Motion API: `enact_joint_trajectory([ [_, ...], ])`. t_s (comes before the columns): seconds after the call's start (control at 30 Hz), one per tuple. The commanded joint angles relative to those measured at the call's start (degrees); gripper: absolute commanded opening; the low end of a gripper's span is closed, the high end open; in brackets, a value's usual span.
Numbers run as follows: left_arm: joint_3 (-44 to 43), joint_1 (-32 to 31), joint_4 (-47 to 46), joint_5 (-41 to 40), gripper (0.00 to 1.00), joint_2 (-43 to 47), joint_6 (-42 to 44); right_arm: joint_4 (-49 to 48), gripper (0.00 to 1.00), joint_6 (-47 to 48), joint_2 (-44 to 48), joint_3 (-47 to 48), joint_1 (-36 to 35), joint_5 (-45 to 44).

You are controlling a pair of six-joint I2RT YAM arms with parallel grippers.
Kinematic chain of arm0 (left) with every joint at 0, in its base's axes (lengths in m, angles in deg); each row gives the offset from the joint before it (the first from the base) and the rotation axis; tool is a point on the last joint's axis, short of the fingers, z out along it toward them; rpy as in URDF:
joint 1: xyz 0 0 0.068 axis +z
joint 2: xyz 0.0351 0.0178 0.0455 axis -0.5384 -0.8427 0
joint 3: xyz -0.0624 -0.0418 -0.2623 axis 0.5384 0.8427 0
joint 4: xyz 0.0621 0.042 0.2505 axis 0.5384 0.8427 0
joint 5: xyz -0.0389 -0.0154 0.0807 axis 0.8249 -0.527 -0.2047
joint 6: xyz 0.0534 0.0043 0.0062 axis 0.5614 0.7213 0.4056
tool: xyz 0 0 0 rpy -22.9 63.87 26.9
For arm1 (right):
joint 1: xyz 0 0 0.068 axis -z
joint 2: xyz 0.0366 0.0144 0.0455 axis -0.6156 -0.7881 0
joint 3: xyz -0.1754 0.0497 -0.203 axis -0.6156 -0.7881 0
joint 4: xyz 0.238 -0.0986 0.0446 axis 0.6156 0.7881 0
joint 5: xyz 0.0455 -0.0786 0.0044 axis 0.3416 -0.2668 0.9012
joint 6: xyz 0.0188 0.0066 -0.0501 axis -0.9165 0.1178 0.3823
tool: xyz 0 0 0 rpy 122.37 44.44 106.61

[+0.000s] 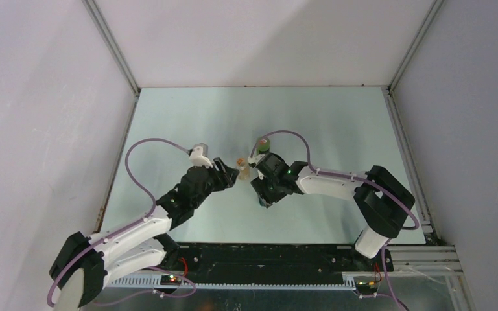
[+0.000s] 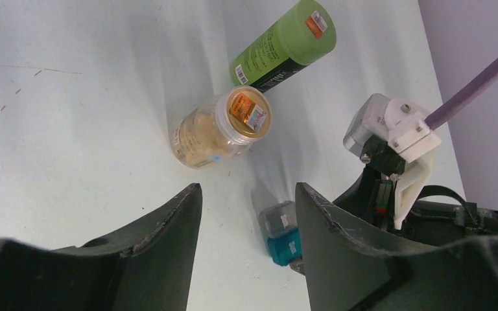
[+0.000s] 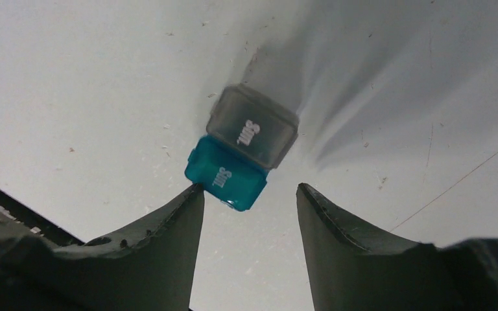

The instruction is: Sort the pills into containers

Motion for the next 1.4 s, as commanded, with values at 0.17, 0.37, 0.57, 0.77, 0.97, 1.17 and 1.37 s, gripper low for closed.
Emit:
enact_joint_trajectory([
  [0.17,1.67,1.04,-0.87,-1.54,0.61,1.59,-2.01,0.52,0.58,-0.24,-2.41,1.76,-1.91,-7.04],
  [0.37,1.91,1.36,-0.72,-1.5,0.61,2.0,-2.11,0.02,0.66,-2.29,-2.08,1.73,-2.83,-7.41],
  [0.57,1.75,1.65,-0.61,-1.37,0.62,2.13,-2.04,-0.28,0.75,-2.83,-0.44,1.74,-4.28,-8.47],
  [0.77,1.73,2.0,-0.24,-1.32,0.62,2.59,-2.06,-0.81,0.76,-0.39,-1.12,2.11,-4.47,-10.59],
  [0.97,2.16,2.17,0.33,-1.28,0.62,3.47,-2.23,-0.62,0.71,5.55,-3.08,4.05,-3.19,-8.8],
  [1.17,2.51,2.19,0.41,-1.12,0.62,3.78,-2.55,-1.19,0.7,9.65,-5.73,4.86,-1.73,-4.79],
  [1.37,2.52,2.29,0.48,-0.86,0.62,3.57,-2.6,-1.43,0.65,11.23,-8.44,5.72,-1.7,-5.49],
])
